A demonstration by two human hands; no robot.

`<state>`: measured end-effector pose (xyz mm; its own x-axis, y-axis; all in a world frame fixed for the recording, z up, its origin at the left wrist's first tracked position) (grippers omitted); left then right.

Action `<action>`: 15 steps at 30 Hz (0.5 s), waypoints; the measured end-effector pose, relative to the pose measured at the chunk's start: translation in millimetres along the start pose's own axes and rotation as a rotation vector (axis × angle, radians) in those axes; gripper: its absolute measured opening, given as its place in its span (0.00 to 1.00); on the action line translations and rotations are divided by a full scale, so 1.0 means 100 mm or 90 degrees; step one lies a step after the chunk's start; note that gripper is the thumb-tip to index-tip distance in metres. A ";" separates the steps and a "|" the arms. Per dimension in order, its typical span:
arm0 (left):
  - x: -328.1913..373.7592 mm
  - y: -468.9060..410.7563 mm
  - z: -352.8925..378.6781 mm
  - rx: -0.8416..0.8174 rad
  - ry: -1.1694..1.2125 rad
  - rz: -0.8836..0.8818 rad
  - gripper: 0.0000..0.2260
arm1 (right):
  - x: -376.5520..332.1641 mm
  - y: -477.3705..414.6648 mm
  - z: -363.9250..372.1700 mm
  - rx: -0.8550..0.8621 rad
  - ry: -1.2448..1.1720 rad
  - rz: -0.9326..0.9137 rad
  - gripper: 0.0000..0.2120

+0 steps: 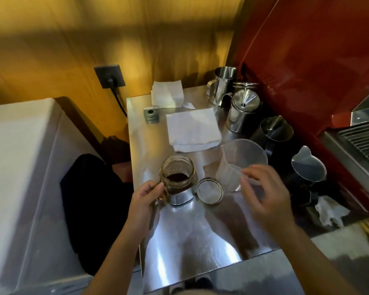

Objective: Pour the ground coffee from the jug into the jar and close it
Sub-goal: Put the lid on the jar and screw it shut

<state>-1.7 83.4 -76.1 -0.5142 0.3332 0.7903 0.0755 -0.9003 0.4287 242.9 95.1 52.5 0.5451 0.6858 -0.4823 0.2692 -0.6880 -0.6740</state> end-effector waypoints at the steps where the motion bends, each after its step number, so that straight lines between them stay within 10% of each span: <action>1: 0.00 0.00 0.00 0.000 0.002 0.002 0.05 | -0.04 0.00 0.12 -0.058 0.000 -0.013 0.08; 6: 0.00 0.01 -0.02 0.009 -0.011 0.007 0.07 | 0.05 0.24 0.81 -0.376 0.074 0.014 0.21; 15: 0.00 0.09 -0.05 0.000 -0.029 0.023 0.08 | 0.43 0.39 1.33 -0.581 0.139 0.121 0.38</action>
<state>-5.4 73.6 -74.9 -0.4722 0.3125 0.8243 0.0930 -0.9122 0.3991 171.9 129.3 -69.2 0.7544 0.5478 -0.3618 0.6261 -0.7660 0.1459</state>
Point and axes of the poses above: each hand's wrist, its own y-axis away from the middle knuckle, its own z-axis out of the palm, x = y × z, the point moved 6 cm from there along -y, towards the middle knuckle, and after that the axes turned 12 degrees about -z, right-handed, at the moved point
